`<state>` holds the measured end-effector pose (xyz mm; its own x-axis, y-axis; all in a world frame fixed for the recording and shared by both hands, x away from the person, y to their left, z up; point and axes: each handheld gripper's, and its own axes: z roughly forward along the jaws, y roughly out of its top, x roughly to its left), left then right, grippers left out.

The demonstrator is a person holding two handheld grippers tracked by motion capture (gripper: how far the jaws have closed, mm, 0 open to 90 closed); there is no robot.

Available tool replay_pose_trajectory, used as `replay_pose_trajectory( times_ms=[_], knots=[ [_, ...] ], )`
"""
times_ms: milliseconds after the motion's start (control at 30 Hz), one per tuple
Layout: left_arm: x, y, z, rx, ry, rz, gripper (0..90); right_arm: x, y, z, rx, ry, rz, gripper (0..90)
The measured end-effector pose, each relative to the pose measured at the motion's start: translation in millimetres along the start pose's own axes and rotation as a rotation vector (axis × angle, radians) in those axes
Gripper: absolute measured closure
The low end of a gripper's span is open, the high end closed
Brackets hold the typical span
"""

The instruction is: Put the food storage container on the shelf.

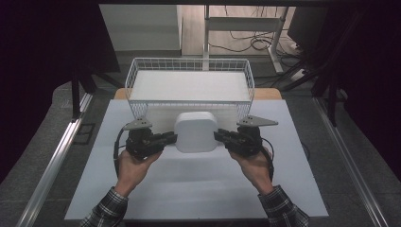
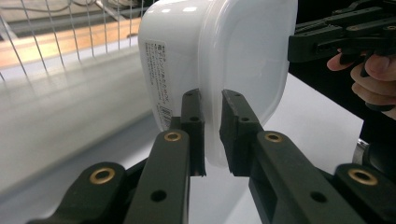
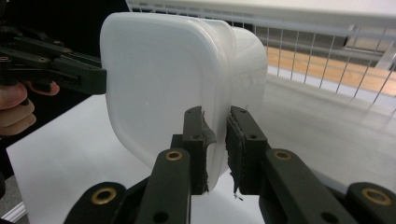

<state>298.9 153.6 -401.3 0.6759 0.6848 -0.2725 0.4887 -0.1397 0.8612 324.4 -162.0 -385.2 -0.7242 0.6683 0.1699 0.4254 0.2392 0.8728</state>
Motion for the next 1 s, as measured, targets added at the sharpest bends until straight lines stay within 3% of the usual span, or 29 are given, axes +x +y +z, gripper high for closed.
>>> replay_pose_trajectory(
  times_ms=[600, 1000],
  knots=[
    [6.4, 45.4, -24.8, -0.067, 0.011, 0.023, 80.3, 7.8, 53.9, -6.1, -0.068, 0.009, -0.028, 77.7],
    [16.7, 92.7, -37.3, -0.096, 0.046, 0.056, 80.0, 4.7, 100.4, -0.7, -0.113, -0.009, -0.048, 77.5]
  ],
)
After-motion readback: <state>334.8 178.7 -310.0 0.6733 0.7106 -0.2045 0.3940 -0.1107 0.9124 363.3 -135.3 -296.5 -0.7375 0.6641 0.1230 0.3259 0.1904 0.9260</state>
